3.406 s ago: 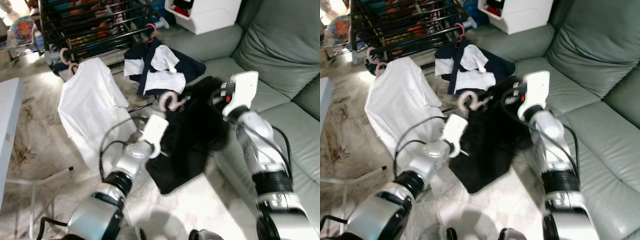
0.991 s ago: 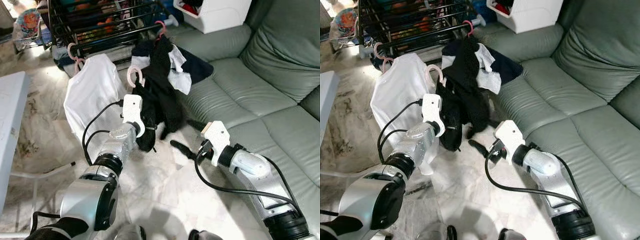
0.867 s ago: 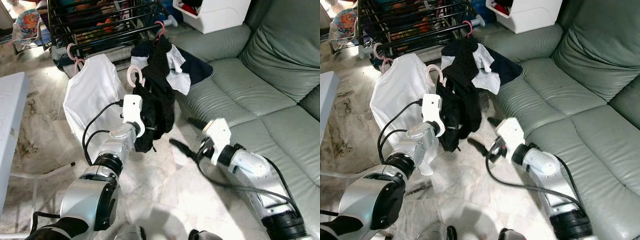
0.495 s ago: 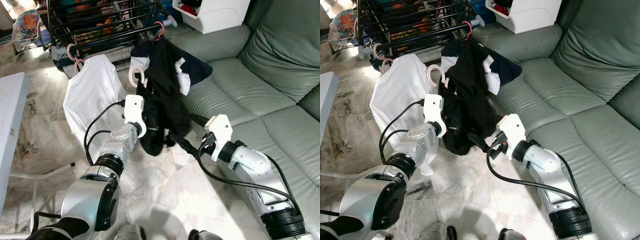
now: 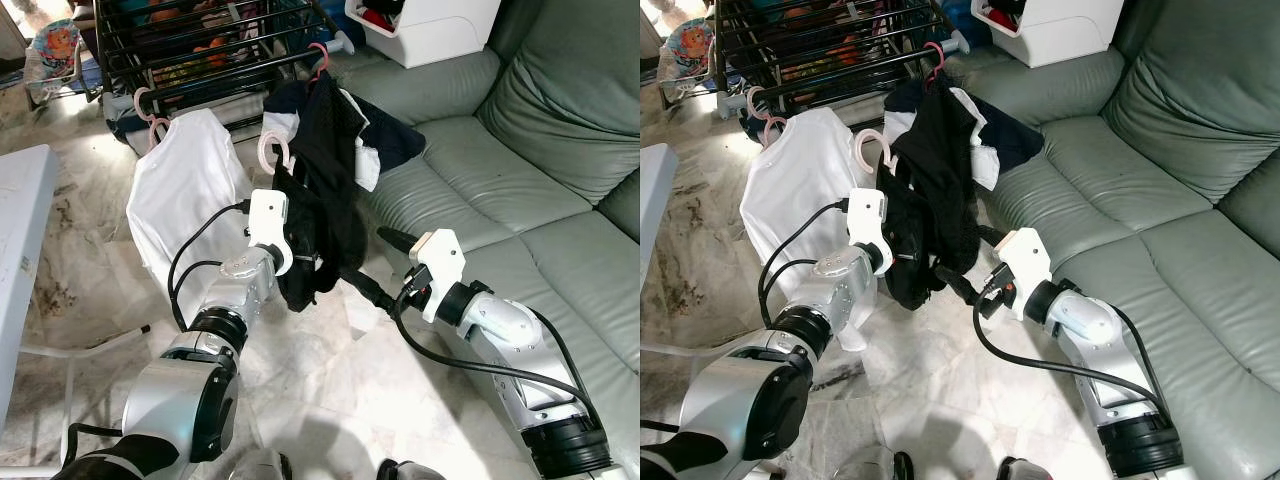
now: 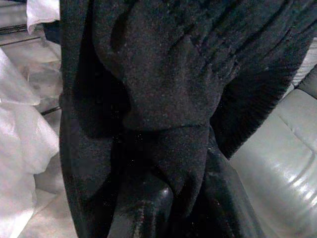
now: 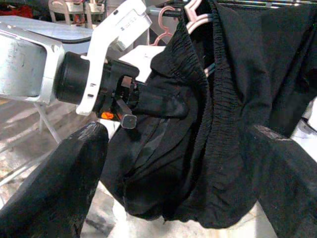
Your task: Hang hanger
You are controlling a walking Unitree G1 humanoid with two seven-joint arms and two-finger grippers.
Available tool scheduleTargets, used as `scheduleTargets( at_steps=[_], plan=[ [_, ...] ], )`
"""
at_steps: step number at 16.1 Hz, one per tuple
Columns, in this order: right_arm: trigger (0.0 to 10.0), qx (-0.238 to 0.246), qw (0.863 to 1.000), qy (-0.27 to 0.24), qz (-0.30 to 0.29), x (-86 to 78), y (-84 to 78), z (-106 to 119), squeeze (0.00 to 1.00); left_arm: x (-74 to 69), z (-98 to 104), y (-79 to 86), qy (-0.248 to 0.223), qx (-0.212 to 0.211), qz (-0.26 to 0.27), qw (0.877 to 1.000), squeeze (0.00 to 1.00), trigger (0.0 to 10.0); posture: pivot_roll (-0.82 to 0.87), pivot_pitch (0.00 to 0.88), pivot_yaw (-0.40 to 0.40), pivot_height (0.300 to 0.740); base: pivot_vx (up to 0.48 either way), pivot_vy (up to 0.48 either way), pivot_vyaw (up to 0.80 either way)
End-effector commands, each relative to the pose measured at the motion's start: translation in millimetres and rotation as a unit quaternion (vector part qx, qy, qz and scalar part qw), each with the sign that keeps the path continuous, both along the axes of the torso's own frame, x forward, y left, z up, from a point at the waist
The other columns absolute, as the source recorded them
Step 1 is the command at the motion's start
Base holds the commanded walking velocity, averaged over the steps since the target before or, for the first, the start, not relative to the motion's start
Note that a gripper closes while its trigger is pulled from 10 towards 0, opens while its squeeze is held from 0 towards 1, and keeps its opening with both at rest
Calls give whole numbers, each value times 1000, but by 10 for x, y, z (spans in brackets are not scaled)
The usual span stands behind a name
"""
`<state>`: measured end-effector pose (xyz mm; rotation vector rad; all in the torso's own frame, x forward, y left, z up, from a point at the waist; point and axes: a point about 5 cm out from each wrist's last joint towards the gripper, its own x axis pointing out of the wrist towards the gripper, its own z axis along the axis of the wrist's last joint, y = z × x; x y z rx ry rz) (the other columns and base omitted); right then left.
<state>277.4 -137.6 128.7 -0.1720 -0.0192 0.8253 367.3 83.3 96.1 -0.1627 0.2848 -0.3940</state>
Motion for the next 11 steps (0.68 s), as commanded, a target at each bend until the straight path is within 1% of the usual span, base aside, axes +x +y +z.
scheduleTargets(
  at_steps=[1,4,5,6,7,10,11],
  plan=[
    [10000,2,1000,1,-1,11,-10,13,1000,52,102,28,-20,-4,4,1000,0,0,-104,16,77,740,0,0,0],
    [10000,-7,1000,7,7,-1,-13,-2,1000,51,106,20,-23,-5,0,1000,0,0,-104,16,77,740,0,0,0],
    [10000,-84,996,-5,-14,42,-212,-73,0,-34,61,104,-87,99,-98,986,0,0,-106,22,89,740,0,0,0],
    [10000,-153,986,-20,-63,107,-456,-131,0,-233,-104,176,-128,219,-244,936,0,0,-105,17,87,740,0,0,0],
    [10000,-159,984,-22,-78,122,-497,-145,0,-287,-158,196,-128,237,-272,924,0,0,-105,17,87,740,0,0,0],
    [10000,-159,984,-12,-81,117,-469,-218,0,-323,-222,204,-120,237,-267,926,0,0,-105,14,82,740,0,0,0],
    [10000,-160,984,-12,-81,127,-459,-242,0,-345,-253,221,-119,242,-271,924,0,0,-105,13,80,740,0,0,0]
  ],
)
